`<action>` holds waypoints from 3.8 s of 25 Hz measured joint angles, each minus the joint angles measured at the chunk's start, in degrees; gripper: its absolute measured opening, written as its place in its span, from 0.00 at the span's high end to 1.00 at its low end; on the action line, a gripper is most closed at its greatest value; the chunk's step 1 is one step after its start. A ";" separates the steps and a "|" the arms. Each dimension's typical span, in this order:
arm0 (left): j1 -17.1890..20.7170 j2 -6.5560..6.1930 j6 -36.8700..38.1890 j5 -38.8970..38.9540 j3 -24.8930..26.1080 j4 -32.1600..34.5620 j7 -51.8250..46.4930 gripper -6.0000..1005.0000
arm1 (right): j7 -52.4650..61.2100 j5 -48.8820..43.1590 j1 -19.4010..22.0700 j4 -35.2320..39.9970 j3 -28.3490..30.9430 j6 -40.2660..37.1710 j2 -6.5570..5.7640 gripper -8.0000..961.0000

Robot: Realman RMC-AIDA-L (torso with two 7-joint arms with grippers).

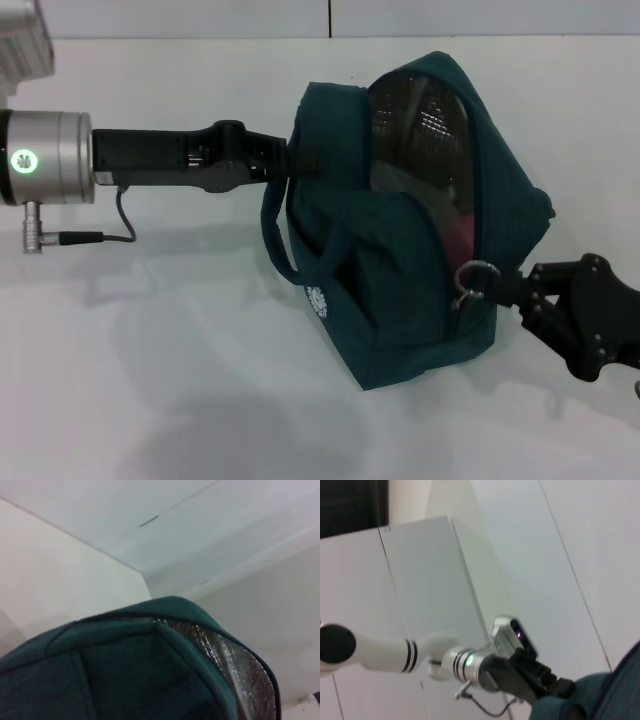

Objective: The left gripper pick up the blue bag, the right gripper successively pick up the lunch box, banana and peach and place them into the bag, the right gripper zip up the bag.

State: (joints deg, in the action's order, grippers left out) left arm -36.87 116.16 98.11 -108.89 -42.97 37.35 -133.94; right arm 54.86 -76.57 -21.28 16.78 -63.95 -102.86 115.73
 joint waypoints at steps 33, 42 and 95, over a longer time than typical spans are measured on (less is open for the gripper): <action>17.56 3.24 8.61 17.45 0.11 -4.98 58.56 0.17 | 1.84 16.02 -16.20 -3.42 -6.40 3.87 0.47 0.98; 18.31 3.57 4.68 19.19 0.09 -16.13 77.91 0.18 | 2.57 17.05 -21.66 -2.94 -6.71 9.30 0.46 0.98; 9.72 3.11 0.35 21.35 -7.70 -20.59 80.44 0.92 | 2.19 22.68 -19.96 -3.15 -7.36 12.24 0.46 0.98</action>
State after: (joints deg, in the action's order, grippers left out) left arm -27.15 119.27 98.46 -87.54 -50.68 16.76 -53.50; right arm 57.05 -53.89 -41.25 13.64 -71.31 -90.62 116.19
